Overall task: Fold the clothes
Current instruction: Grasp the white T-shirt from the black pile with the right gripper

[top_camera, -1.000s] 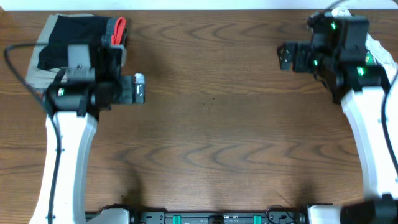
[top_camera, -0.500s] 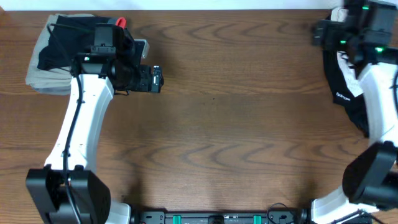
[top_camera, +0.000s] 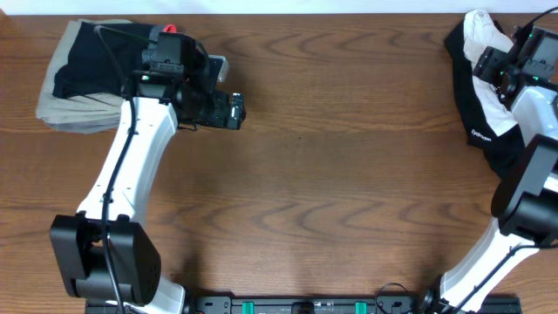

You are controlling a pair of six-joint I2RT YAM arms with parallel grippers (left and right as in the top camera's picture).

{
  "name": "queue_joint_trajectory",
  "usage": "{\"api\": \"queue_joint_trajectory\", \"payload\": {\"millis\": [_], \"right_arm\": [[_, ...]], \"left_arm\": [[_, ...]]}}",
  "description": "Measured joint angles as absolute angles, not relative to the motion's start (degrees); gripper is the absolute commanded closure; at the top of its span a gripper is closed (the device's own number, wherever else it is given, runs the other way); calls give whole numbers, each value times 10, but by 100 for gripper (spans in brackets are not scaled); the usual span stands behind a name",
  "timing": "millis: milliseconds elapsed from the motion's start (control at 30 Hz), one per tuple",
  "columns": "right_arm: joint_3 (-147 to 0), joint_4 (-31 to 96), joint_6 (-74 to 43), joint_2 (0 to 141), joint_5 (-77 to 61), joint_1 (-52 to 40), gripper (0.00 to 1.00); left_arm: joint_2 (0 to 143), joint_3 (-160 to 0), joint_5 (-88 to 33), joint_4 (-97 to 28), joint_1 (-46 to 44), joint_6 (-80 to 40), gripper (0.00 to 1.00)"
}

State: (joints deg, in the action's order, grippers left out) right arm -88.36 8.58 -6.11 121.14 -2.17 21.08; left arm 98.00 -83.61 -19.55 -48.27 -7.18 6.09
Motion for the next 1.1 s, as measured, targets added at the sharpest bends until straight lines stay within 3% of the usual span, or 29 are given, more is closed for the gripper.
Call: {"api": "queue_joint_trajectory", "payload": {"millis": [200,433,500,633,733,867,1100], "right_arm": [[-884,50,-75,1254,32,216,31],[-884,100,-74,1280,30,247,31],[-886,112,-68,1280,17,258,42],[-892,139,-54,1280,-2,280,79],[-894,150,-53,1280,-10,294,92],[-898,162,-53,1279,-15,297,99],[-905,212,-50,1248,-31,297,99]], "left_arm": [[998,-836,-196,-467,-78,58,2],[1005,-836,-196,-455,-78,58,2],[1005,-836,-196,-450,-78,58,2],[1005,-836,-196,-444,-78,58,2],[1005,-836,-196,-437,-78,58,2],[1005,-836,-196,-432,-78,58,2],[1005,-836,-196,-413,-78,58,2]]}}
